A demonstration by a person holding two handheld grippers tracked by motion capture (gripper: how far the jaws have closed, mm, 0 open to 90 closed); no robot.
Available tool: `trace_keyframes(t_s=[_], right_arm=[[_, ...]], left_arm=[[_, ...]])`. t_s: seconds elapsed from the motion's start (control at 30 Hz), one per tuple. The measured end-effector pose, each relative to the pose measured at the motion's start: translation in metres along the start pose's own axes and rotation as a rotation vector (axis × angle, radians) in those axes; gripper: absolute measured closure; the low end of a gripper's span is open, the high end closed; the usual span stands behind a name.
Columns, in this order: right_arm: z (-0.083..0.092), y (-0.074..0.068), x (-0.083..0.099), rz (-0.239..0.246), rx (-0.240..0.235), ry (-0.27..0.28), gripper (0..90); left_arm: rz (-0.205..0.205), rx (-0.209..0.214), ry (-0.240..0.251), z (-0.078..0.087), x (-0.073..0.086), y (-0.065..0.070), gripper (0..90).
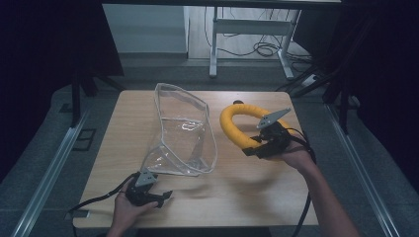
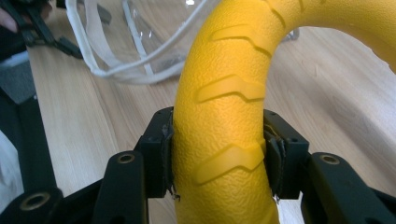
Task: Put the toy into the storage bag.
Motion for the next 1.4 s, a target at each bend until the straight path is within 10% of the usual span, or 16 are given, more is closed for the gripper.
trace_keyframes(t_s=[1.4], right_arm=[[0.022,0.002,-0.030,-0.128,-0.056,0.340,50.6]], left_arm=[[0.001,0.002,0.000,-0.001,0.000,0.000,17.6]])
Point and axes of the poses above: each handheld gripper's, and its own axes: z roughly backward along the jaws, x roughly out of its underside, y roughly to its right, the point moved 1 cm from there along -z, roughly forward along the jaws, and after that the axes turned 4 degrees about x, right-handed, at the moved point
